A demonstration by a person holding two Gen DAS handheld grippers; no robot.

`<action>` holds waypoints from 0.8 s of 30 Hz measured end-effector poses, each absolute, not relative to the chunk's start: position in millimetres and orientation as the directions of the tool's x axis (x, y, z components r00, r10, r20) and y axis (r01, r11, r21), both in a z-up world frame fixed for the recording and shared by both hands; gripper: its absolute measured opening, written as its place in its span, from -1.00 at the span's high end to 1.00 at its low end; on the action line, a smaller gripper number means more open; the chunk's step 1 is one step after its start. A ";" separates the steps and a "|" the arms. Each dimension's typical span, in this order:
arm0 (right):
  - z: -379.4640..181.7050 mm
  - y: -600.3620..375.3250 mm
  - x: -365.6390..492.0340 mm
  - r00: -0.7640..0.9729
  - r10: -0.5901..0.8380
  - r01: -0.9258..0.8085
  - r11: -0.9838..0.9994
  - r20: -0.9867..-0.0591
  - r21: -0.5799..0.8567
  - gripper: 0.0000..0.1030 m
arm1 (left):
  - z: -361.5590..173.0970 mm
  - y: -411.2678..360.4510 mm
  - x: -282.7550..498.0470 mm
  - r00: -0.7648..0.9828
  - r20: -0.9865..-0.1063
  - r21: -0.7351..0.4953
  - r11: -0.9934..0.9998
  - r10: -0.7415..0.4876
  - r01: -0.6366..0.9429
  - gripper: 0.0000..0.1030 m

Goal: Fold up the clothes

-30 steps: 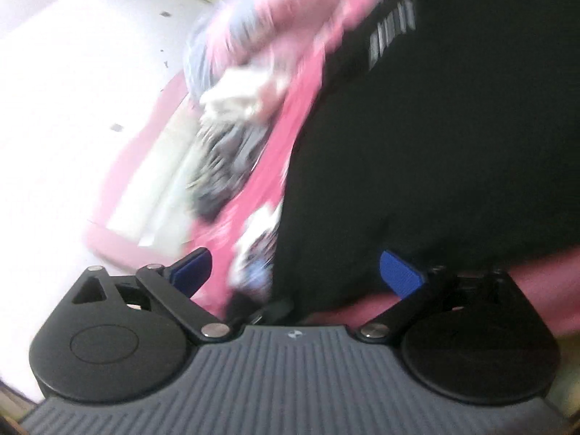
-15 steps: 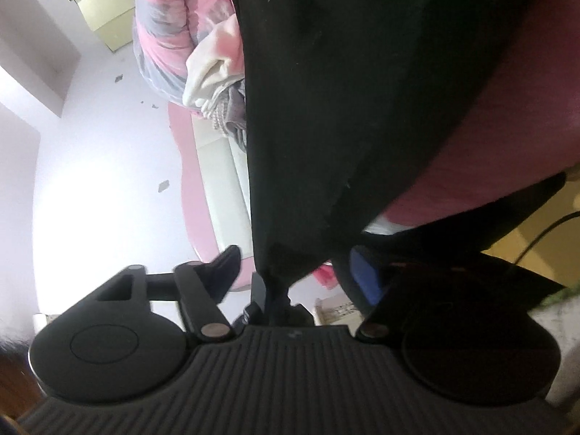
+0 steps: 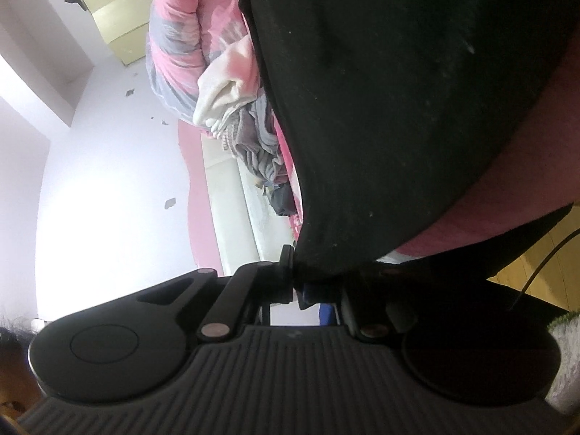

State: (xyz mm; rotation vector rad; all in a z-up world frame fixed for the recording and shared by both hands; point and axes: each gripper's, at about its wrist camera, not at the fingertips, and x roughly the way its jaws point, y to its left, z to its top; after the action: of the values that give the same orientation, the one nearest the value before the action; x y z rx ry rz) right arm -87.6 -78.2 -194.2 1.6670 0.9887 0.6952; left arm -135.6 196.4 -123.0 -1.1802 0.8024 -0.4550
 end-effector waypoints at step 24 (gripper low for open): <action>-171.8 -95.0 -89.4 0.411 0.902 0.128 0.083 -0.130 0.988 0.63 | -149.6 150.8 -74.1 0.488 -0.384 -0.921 0.359 -0.783 -0.150 0.62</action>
State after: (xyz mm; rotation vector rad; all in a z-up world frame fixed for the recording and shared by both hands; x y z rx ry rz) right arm -89.4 -95.0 -171.8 1.3791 1.0091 0.7567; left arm -74.1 150.8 -149.6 -1.1577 1.0078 -0.5131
